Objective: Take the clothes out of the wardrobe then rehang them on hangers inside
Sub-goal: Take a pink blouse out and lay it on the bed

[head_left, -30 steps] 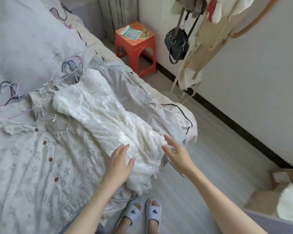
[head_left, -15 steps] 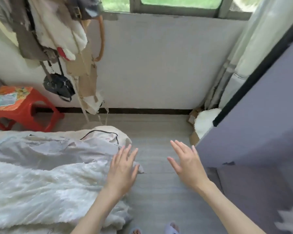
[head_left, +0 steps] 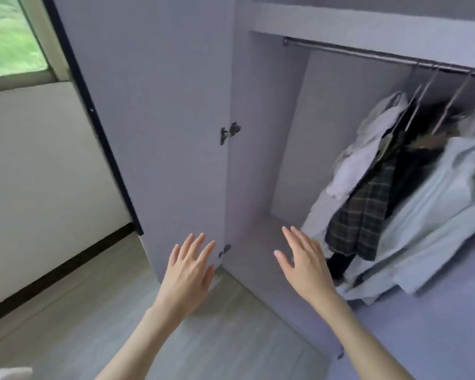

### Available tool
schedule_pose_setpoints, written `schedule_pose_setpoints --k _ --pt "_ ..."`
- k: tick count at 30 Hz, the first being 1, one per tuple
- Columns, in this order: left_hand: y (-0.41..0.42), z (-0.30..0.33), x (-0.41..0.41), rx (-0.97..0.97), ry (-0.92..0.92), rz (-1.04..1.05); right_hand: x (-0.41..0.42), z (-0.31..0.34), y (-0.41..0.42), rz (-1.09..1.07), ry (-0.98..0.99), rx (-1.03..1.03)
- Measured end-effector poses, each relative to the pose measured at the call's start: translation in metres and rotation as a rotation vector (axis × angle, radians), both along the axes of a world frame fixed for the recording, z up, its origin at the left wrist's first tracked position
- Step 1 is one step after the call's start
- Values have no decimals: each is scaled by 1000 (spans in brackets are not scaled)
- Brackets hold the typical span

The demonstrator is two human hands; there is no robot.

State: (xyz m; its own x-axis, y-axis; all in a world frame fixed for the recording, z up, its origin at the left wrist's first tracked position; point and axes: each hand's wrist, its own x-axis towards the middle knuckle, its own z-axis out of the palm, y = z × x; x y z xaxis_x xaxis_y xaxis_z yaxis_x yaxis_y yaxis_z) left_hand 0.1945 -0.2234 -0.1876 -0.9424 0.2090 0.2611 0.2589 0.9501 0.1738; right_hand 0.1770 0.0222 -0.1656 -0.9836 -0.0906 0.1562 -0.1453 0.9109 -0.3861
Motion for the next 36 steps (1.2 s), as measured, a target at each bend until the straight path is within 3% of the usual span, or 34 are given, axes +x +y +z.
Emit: schedule_pose_setpoints --k 5,16,25,32,36 --pt "92 20 -64 -2 25 -169 -25 20 68 -235 62 -88" --pt "214 55 -180 26 100 -403 -109 69 164 -443 234 -143" --pt "289 79 -278 181 92 -585 -204 89 232 -479 447 98" --pt "357 101 -326 283 82 -727 -245 69 258 -564 399 245" --pt "377 109 -342 291 42 -682 -241 58 269 -568 440 290"
